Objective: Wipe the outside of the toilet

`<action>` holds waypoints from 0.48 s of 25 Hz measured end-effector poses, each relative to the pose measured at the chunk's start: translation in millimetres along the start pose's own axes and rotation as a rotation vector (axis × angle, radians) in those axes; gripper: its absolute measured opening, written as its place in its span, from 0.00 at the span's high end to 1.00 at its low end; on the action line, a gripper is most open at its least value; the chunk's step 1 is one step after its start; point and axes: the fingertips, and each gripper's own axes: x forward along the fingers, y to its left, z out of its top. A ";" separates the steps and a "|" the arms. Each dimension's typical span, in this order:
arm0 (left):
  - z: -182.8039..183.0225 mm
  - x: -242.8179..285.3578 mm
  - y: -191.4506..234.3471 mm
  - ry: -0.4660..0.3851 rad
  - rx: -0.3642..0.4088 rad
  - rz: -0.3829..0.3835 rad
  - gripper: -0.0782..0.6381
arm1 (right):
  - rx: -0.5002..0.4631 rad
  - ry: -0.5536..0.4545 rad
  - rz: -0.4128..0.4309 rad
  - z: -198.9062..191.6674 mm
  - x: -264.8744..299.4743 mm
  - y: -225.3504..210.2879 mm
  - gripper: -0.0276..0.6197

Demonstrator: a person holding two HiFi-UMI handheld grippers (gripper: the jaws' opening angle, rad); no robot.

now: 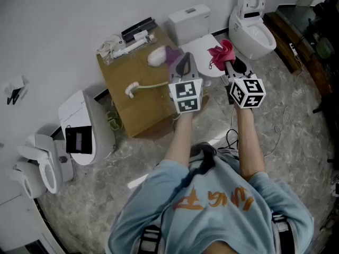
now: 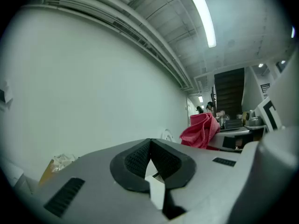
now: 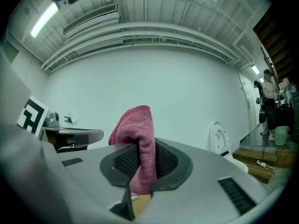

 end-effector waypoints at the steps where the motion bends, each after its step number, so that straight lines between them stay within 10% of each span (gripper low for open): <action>1: -1.6 0.5 1.6 0.003 -0.009 0.006 0.86 | -0.008 0.004 0.007 0.0 0.5 1.2 0.85; 12: -15.5 3.2 10.2 0.023 -0.051 -0.003 0.86 | -0.030 -0.006 -0.091 -2.1 -2.0 -10.2 0.85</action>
